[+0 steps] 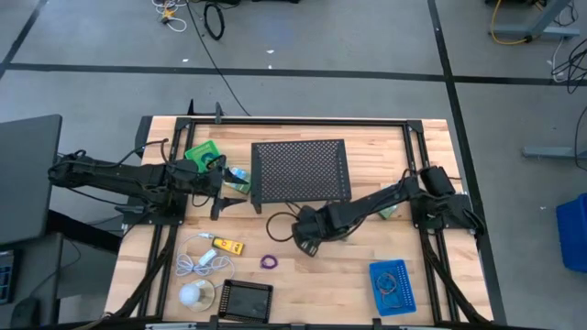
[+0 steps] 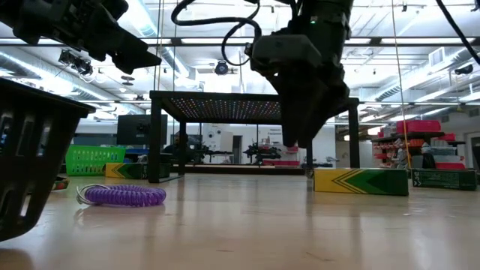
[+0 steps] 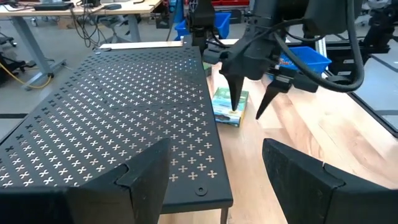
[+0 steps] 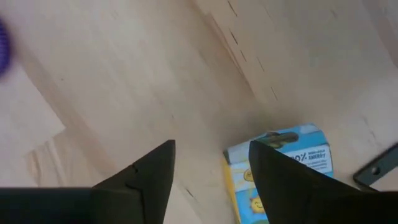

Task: Pick & Place Office Desk Supplies
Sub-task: Put the yellow crayon box into the black bin

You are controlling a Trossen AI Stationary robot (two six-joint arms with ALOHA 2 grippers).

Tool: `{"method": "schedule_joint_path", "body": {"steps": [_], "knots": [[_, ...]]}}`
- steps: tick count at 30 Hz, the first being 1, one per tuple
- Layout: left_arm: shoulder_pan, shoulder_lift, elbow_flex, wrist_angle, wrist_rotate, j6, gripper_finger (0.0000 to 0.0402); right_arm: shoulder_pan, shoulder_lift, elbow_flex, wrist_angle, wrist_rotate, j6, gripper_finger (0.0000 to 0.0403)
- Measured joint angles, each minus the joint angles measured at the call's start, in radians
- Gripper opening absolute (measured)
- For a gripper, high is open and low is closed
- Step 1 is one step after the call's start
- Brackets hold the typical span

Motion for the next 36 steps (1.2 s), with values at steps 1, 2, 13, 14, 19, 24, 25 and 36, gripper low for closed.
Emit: {"method": "schedule_joint_path", "body": {"steps": [1, 2, 13, 14, 19, 24, 25, 36], "knots": [[0.0, 0.0, 0.0, 0.0, 0.0, 0.0, 0.026, -0.004, 0.0, 0.003, 0.001, -0.004, -0.002, 0.0209], [0.0, 0.0, 0.0, 0.0, 0.0, 0.0, 0.026, -0.008, 0.0, 0.003, 0.0, -0.007, -0.003, 0.0207], [0.0, 0.0, 0.0, -0.002, 0.0, -0.002, 0.026, -0.021, 0.125, 0.036, -0.118, -0.032, -0.04, 0.0205], [0.0, 0.0, 0.0, -0.001, 0.0, -0.002, 0.026, -0.017, 0.131, 0.046, -0.136, -0.018, -0.036, 0.0204], [0.0, 0.0, 0.0, -0.002, 0.0, -0.001, 0.026, 0.001, 0.135, 0.08, -0.196, 0.033, 0.003, 0.0195], [0.0, 0.0, 0.0, -0.002, 0.0, 0.0, 0.026, 0.028, 0.136, 0.082, -0.23, 0.08, 0.06, 0.0153], [0.0, 0.0, 0.0, -0.002, 0.0, 0.0, 0.026, 0.035, 0.136, 0.082, -0.241, 0.083, 0.074, 0.0139], [0.0, 0.0, 0.0, -0.002, 0.0, -0.004, 0.026, 0.096, 0.136, 0.081, -0.322, 0.098, 0.178, 0.0007]]}}
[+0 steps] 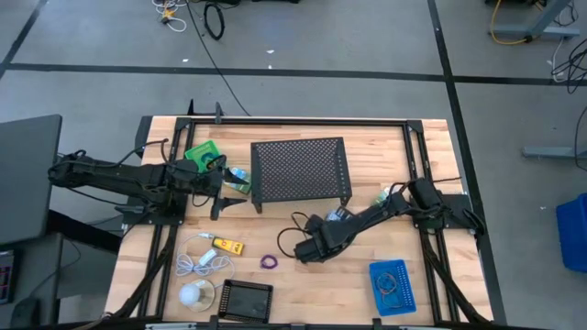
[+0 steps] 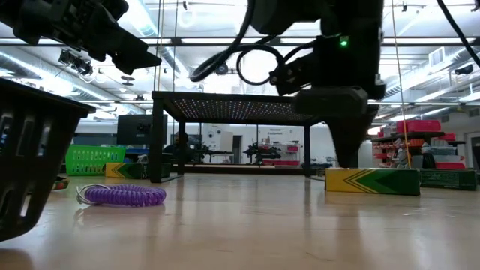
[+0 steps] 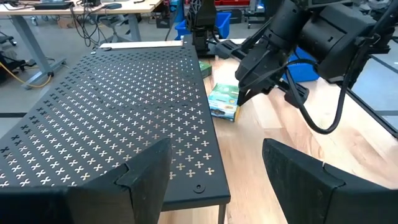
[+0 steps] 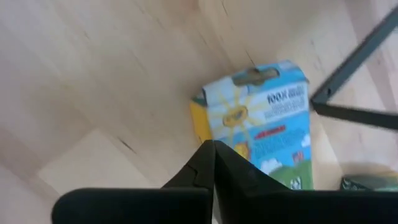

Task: Pick & Place Office Desk Supplies
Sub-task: Put the yellow crayon box into the black bin

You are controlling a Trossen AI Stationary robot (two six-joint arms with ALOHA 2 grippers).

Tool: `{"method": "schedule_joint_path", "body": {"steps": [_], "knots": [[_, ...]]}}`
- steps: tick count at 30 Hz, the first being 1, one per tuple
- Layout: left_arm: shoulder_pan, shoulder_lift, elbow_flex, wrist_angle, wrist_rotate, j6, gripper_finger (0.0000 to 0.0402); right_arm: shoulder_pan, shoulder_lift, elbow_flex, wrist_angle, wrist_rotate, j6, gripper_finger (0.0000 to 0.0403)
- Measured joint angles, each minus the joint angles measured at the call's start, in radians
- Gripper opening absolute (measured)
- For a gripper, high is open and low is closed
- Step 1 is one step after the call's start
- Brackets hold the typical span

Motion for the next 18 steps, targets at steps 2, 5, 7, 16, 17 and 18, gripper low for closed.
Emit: {"method": "schedule_joint_path", "body": {"steps": [2, 5, 7, 16, 17, 18], "knots": [[0.0, 0.0, 0.0, 0.0, 0.0, -0.004, 0.026, 0.007, 0.0, 0.0, -0.008, 0.001, 0.012, 0.0004], [0.0, 0.0, 0.0, 0.0, 0.005, -0.005, 0.026, 0.012, 0.0, 0.002, 0.013, -0.003, 0.003, 0.0007], [0.0, 0.0, 0.0, 0.0, 0.014, -0.005, 0.026, 0.012, 0.0, 0.002, 0.058, -0.026, -0.047, 0.0013], [0.0, 0.0, 0.0, -0.002, 0.018, -0.004, 0.026, -0.008, -0.002, 0.003, 0.228, -0.072, -0.238, 0.0069], [0.0, 0.0, 0.0, -0.005, 0.018, -0.004, 0.026, -0.009, -0.005, 0.003, 0.213, -0.077, -0.236, 0.0078], [0.0, 0.0, 0.0, -0.01, 0.018, -0.004, 0.026, -0.009, -0.011, 0.003, 0.191, -0.084, -0.229, 0.0087]]}}
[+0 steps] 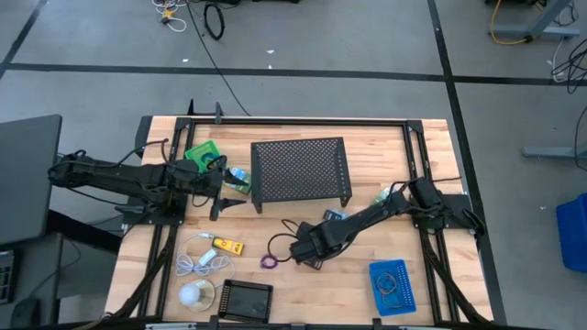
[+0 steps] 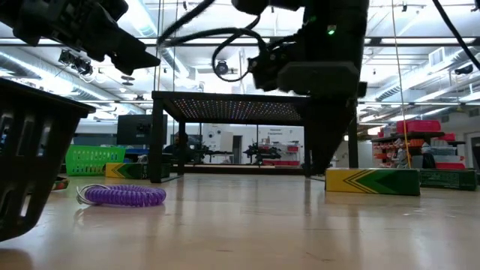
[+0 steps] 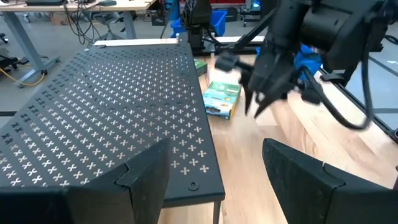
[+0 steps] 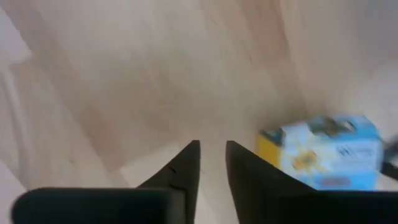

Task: Pick & Place Office Desk Supplies
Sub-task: Put the yellow crayon box into the black bin

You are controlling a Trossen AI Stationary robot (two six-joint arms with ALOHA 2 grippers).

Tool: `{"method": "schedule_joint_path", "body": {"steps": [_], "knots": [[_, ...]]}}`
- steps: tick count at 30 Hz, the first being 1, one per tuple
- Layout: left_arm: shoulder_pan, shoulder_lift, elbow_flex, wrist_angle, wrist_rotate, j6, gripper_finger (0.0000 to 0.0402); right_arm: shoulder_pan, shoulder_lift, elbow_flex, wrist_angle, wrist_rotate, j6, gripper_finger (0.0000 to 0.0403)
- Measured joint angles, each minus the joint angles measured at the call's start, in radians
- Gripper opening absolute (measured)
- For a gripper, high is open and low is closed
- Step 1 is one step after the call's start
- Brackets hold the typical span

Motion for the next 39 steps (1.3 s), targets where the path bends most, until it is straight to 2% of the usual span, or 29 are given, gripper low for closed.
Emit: {"method": "schedule_joint_path", "body": {"steps": [7, 12, 23, 30, 39], "knots": [[0.0, 0.0, 0.0, -0.004, 0.0, 0.009, 0.026, 0.0, -0.04, 0.001, -0.05, -0.005, 0.018, 0.0144], [0.0, 0.0, 0.0, 0.002, 0.0, 0.008, 0.026, -0.044, -0.029, 0.001, -0.043, 0.021, 0.044, 0.0163], [0.0, 0.0, 0.0, -0.002, 0.004, 0.005, 0.026, -0.1, 0.041, 0.0, -0.088, 0.017, 0.039, 0.0165], [0.0, 0.0, 0.0, -0.006, 0.004, 0.008, 0.026, -0.098, 0.072, 0.002, -0.21, 0.009, 0.092, 0.0164], [0.0, 0.0, 0.0, -0.006, 0.003, 0.007, 0.026, -0.042, 0.075, 0.0, -0.234, -0.042, 0.154, 0.0132]]}}
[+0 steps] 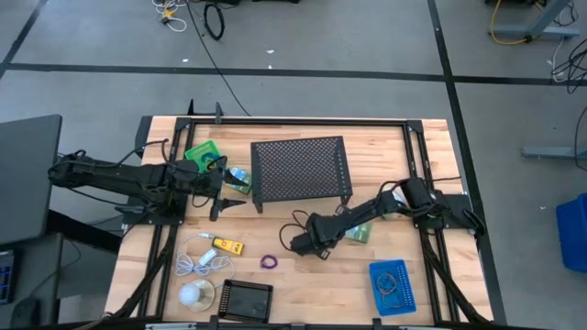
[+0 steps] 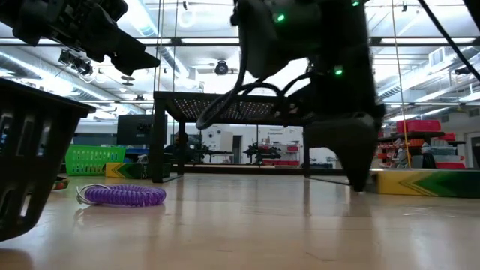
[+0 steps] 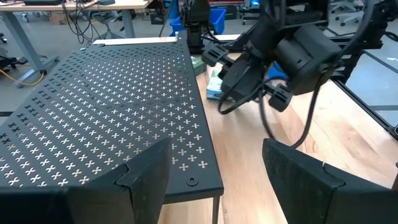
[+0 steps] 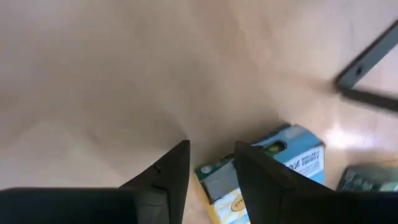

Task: Pick & Place Office Desk Supplies
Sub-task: Put the yellow crayon box into the black bin

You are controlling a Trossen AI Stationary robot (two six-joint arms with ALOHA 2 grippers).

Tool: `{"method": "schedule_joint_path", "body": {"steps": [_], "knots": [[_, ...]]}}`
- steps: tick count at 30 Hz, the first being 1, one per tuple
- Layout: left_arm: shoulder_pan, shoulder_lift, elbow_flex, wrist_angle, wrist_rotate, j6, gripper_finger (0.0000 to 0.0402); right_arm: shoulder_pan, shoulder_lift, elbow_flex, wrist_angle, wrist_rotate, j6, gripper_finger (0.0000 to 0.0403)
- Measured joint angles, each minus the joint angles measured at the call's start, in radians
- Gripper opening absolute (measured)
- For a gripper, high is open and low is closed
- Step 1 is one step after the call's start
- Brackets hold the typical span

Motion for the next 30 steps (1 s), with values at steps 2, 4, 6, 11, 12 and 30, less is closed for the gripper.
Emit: {"method": "schedule_joint_path", "body": {"steps": [2, 4, 6, 11, 12, 30], "knots": [[0.0, 0.0, 0.0, 0.0, 0.0, -0.001, 0.026, 0.023, 0.0, 0.0, -0.025, -0.02, 0.037, 0.0129], [0.0, 0.0, 0.0, 0.0, 0.0, -0.001, 0.026, 0.047, 0.0, 0.0, -0.081, -0.044, 0.081, 0.0129], [0.0, 0.0, 0.0, 0.0, 0.0, -0.001, 0.026, 0.073, 0.0, 0.0, -0.13, -0.056, 0.119, 0.0128], [0.0, 0.0, 0.0, 0.001, 0.0, -0.002, 0.026, 0.124, -0.008, 0.0, -0.172, -0.083, 0.206, 0.0128], [0.0, 0.0, 0.0, 0.001, 0.0, -0.002, 0.026, 0.131, -0.01, 0.003, -0.172, -0.087, 0.217, 0.0128], [0.0, 0.0, -0.001, -0.002, 0.028, -0.003, 0.026, 0.112, 0.016, 0.05, -0.223, -0.067, 0.174, 0.0128]]}}
